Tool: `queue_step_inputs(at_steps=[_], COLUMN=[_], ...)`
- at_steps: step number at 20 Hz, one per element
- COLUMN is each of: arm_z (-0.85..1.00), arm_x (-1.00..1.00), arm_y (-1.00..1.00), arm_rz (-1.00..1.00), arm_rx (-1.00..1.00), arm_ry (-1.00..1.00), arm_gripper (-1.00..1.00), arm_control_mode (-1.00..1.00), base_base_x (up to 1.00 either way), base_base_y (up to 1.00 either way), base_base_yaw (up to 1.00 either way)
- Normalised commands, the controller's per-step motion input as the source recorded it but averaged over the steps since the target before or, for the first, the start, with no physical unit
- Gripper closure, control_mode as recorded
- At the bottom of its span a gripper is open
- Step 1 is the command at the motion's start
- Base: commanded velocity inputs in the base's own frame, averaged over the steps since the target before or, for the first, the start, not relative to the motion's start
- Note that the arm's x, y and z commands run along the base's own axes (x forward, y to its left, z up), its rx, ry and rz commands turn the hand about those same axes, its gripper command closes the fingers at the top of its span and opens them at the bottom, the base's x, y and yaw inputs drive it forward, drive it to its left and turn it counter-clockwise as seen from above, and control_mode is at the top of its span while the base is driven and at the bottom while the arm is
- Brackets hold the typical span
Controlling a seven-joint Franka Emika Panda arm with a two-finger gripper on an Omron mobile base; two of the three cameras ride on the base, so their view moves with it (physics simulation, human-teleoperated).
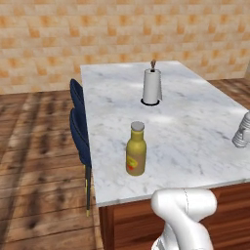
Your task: Move the drinks to the dining counter.
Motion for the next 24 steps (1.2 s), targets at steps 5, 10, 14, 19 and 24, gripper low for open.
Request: queue_step_inputs(at_steps=[5, 10, 14, 19, 24], arm_z=[0.00, 0.00, 0.01, -0.31, -0.35], arm_x=[0.02, 0.32, 0.56, 0.44, 0.33], arm_y=[0.01, 0.18, 0.09, 0.02, 0.00], arm_rz=[0.30, 0.04, 0.02, 0.08, 0.09], arm_rx=[-0.22, -0.04, -0.03, 0.01, 0.00], arm_ry=[-0.31, 0.22, 0.26, 0.01, -0.04], arm_gripper=[1.00, 1.00, 1.00, 1.00, 1.00], arm_control_mode=[-1.00, -1.00, -1.00, -1.00, -1.00], base_base_x=[0.00, 0.00, 0.00, 0.00, 0.00], base_base_y=[0.00, 0.00, 0.00, 0.00, 0.00], base_base_yaw=[0.00, 0.00, 0.00, 0.00, 0.00])
